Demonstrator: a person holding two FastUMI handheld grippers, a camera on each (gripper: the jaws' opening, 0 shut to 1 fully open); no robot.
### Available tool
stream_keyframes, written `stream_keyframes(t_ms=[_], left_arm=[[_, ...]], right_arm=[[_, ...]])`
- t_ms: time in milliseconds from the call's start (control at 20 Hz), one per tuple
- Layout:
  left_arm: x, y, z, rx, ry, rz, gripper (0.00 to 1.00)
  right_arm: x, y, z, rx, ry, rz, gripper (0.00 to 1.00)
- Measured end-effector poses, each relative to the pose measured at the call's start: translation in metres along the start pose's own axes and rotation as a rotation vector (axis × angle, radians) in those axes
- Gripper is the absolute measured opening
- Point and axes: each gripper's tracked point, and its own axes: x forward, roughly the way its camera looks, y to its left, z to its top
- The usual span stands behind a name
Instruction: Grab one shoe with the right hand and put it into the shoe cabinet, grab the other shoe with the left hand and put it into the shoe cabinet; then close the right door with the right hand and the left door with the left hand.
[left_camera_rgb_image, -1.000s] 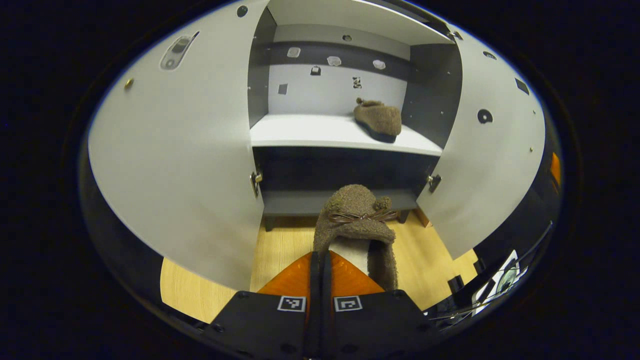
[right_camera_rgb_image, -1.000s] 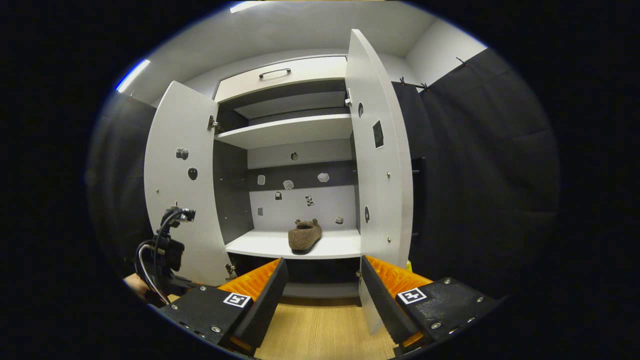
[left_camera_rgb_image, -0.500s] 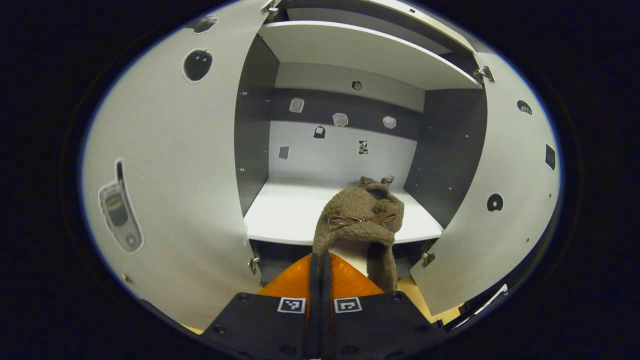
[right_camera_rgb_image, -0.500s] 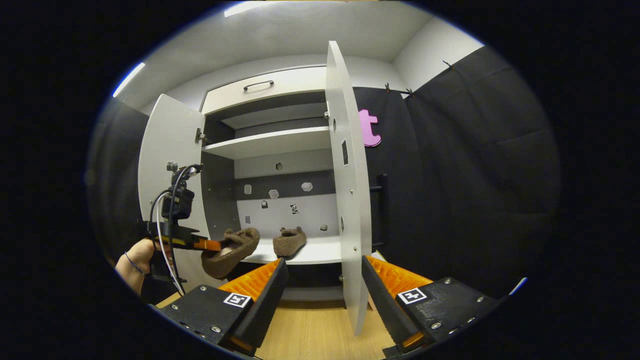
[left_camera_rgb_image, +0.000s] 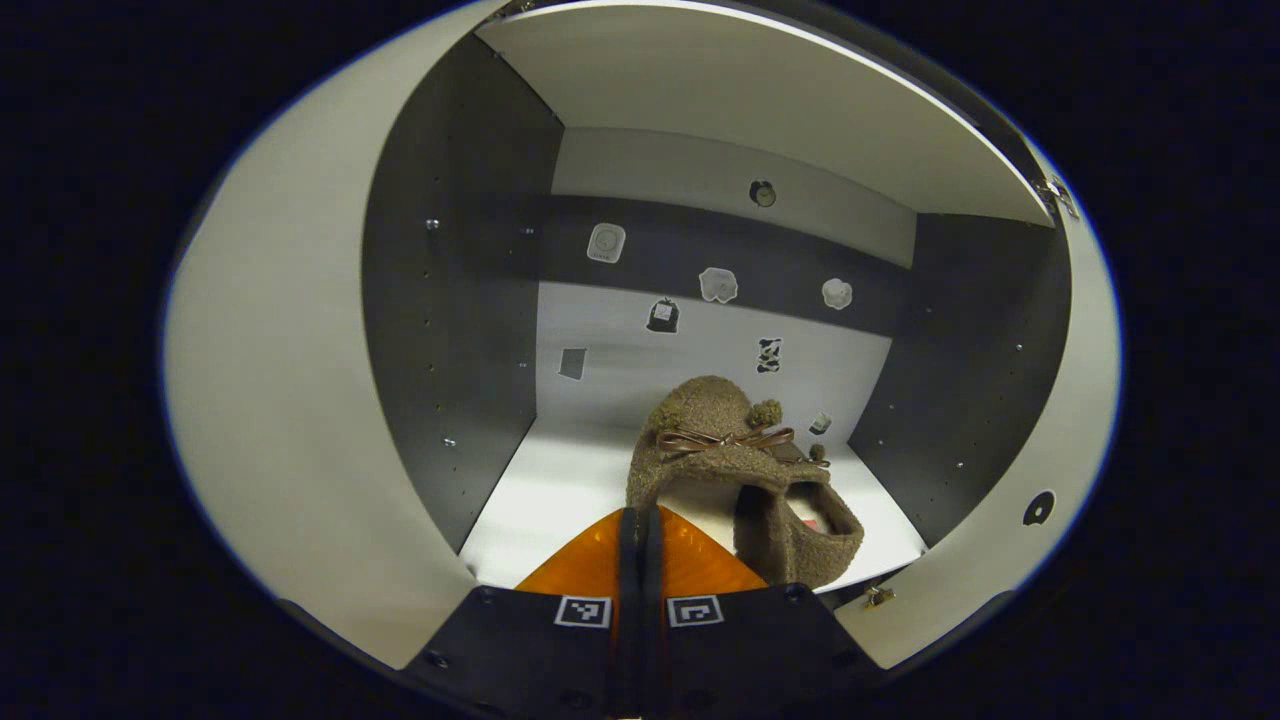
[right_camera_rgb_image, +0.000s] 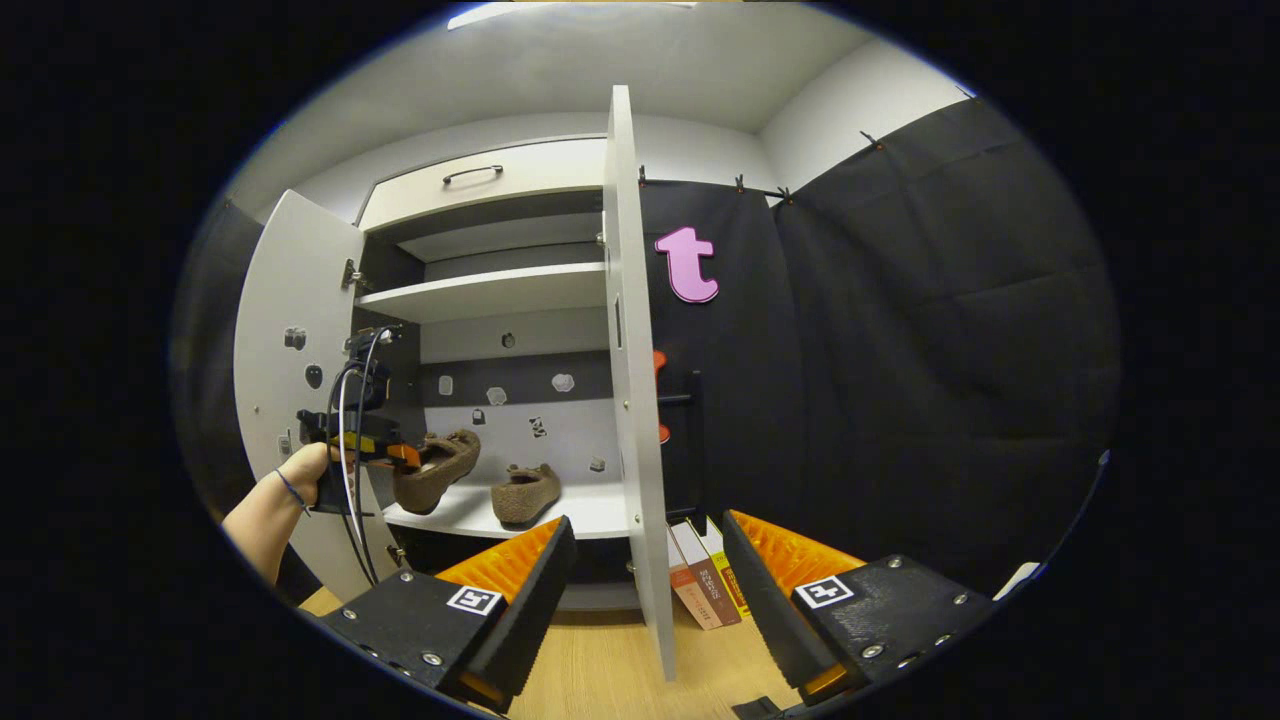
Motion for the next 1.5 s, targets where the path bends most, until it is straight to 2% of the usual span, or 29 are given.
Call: stream_keyframes(t_ms=[300, 600, 700, 750, 850, 950, 1000, 1050, 1150, 1200, 1250, 1300, 1350, 1500], left_arm=[[0.058, 0.001, -0.024, 0.007, 0.081, 0.004, 0.06], [0.08, 0.0, -0.037, 0.002, 0.117, -0.01, 0.06], [0.075, 0.0, -0.035, -0.009, 0.105, -0.011, 0.12], [0.072, 0.001, -0.031, -0.006, 0.088, -0.012, 0.19], [0.053, -0.004, -0.02, -0.001, 0.05, -0.033, 0.22], [0.03, -0.003, -0.005, 0.017, -0.004, -0.027, 0.34], [0.017, -0.003, 0.003, 0.028, -0.038, -0.028, 0.32], [0.003, -0.007, 0.011, 0.037, -0.073, -0.043, 0.46], [-0.026, -0.006, 0.026, 0.053, -0.133, -0.05, 0.55], [-0.042, -0.005, 0.032, 0.056, -0.161, -0.047, 0.55], [-0.056, -0.006, 0.037, 0.056, -0.187, -0.056, 0.62], [-0.071, -0.007, 0.041, 0.057, -0.209, -0.058, 0.61], [-0.087, -0.005, 0.045, 0.063, -0.231, -0.063, 0.68], [-0.133, -0.008, 0.058, 0.084, -0.304, -0.09, 0.74]], right_arm=[[0.005, -0.026, -0.004, -0.01, 0.024, -0.066, 0.91], [0.004, -0.053, -0.011, -0.031, 0.034, -0.116, 0.91], [0.009, -0.065, -0.018, -0.031, 0.048, -0.134, 0.91], [0.013, -0.07, -0.021, -0.032, 0.052, -0.143, 0.91], [0.025, -0.081, -0.033, -0.046, 0.067, -0.153, 0.91], [0.034, -0.087, -0.041, -0.055, 0.086, -0.142, 0.92], [0.041, -0.088, -0.047, -0.059, 0.094, -0.137, 0.92], [0.046, -0.088, -0.052, -0.058, 0.101, -0.132, 0.92], [0.055, -0.092, -0.06, -0.049, 0.106, -0.123, 0.92], [0.061, -0.094, -0.063, -0.046, 0.107, -0.115, 0.92], [0.065, -0.096, -0.065, -0.046, 0.107, -0.114, 0.92], [0.071, -0.098, -0.068, -0.047, 0.11, -0.111, 0.92], [0.075, -0.099, -0.072, -0.05, 0.117, -0.11, 0.92], [0.091, -0.098, -0.081, -0.049, 0.122, -0.093, 0.92]])
